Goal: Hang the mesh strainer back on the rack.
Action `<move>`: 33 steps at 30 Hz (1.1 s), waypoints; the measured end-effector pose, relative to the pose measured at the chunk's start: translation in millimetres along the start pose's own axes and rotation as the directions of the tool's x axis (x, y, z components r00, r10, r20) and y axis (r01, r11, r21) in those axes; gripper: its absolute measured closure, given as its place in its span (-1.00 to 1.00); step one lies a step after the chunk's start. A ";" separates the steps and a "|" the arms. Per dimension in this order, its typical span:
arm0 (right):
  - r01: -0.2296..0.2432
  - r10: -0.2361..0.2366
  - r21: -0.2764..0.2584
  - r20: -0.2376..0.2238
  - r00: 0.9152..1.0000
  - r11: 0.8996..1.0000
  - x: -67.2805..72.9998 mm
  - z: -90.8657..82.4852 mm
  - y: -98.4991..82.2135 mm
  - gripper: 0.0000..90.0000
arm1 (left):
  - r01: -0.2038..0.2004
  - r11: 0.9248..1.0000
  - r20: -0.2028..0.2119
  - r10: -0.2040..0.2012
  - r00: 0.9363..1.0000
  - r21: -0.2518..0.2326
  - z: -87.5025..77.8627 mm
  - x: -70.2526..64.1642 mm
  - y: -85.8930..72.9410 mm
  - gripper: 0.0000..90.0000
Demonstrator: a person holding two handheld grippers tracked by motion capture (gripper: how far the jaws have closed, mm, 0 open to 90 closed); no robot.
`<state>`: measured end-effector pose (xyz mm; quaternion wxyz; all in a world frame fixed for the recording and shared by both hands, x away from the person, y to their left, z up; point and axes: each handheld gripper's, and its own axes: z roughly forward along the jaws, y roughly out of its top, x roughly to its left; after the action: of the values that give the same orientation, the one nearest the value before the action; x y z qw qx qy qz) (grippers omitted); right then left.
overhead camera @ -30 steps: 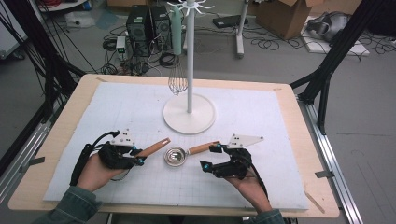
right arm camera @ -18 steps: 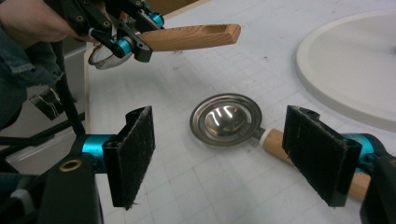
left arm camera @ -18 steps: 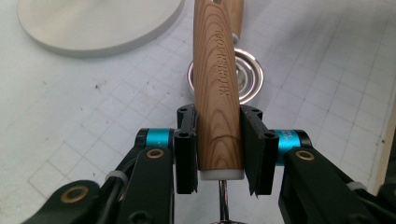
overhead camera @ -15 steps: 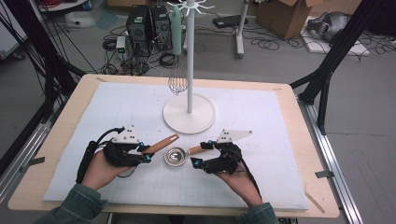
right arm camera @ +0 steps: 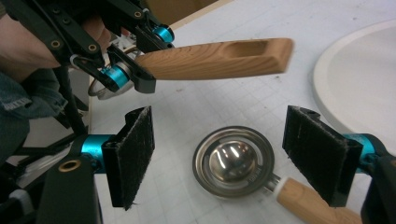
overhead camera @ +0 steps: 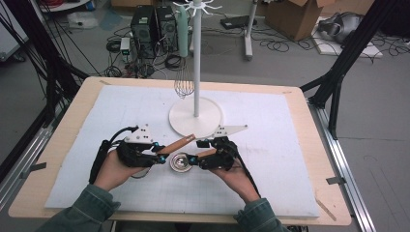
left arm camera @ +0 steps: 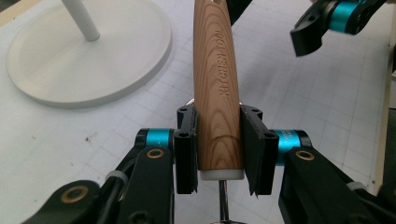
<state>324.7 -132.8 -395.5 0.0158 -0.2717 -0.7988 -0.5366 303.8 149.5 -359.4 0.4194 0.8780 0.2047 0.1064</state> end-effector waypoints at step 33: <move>-0.104 0.085 -0.124 -0.150 0.985 0.987 7.6 16.3 25.1 0.23 | -0.007 0.999 0.028 0.008 1.000 -0.037 8.5 -4.4 11.6 0.54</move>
<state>333.9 -108.5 -378.6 0.0809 -0.2705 -0.7446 -0.6048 306.0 135.0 -355.7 0.4379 0.8723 0.1933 0.0994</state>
